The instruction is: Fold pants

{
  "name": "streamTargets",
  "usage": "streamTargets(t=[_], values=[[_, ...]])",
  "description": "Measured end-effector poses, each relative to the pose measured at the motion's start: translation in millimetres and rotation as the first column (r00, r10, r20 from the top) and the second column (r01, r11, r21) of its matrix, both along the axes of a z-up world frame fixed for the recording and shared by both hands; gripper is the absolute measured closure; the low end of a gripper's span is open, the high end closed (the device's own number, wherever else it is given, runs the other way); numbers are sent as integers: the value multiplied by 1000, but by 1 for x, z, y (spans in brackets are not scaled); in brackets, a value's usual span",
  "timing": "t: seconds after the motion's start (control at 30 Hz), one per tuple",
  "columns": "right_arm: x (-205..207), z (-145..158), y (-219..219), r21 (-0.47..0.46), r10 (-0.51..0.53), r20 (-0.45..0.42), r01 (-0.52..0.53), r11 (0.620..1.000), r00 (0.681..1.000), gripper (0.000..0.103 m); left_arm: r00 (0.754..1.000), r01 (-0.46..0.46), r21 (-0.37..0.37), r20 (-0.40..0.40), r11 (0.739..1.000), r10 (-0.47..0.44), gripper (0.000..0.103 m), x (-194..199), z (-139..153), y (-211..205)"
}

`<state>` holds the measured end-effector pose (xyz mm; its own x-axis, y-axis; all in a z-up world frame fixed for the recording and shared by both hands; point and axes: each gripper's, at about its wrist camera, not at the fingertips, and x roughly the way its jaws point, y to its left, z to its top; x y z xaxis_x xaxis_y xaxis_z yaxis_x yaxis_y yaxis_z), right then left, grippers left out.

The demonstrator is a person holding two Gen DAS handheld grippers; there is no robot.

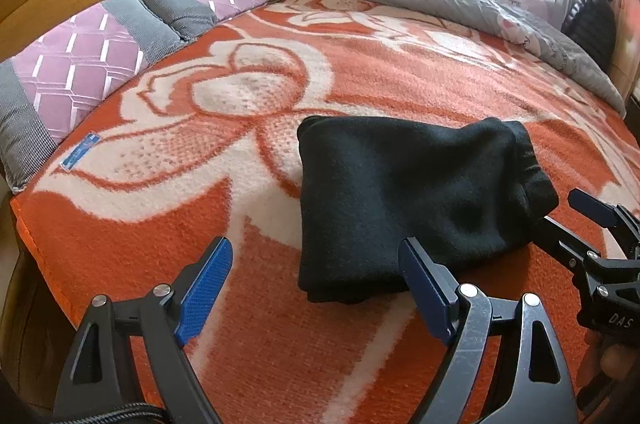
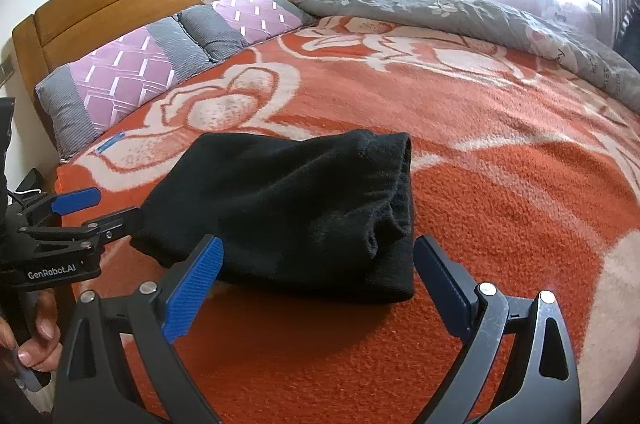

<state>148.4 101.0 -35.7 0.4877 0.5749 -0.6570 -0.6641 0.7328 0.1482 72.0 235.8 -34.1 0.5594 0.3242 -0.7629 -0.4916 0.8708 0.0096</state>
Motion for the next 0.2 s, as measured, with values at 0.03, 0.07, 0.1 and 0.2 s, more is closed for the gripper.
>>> streamTargets(t=[0.03, 0.07, 0.1, 0.2], values=[[0, 0, 0, 1, -1, -3, 1, 1000, 1000, 7, 1000, 0, -5, -3, 1000, 0, 17, 0, 0, 0], [1, 0, 0, 1, -1, -5, 1, 1000, 1000, 7, 1000, 2, -11, -5, 1000, -2, 17, 1, -1, 0], [1, -1, -1, 2, -2, -8, 2, 1000, 1000, 7, 1000, 2, -17, -8, 1000, -2, 17, 1, -2, 0], [0, 0, -2, 8, -4, -12, 4, 1000, 1000, 7, 1000, 4, -21, -11, 1000, -4, 17, 1, -2, -1]])
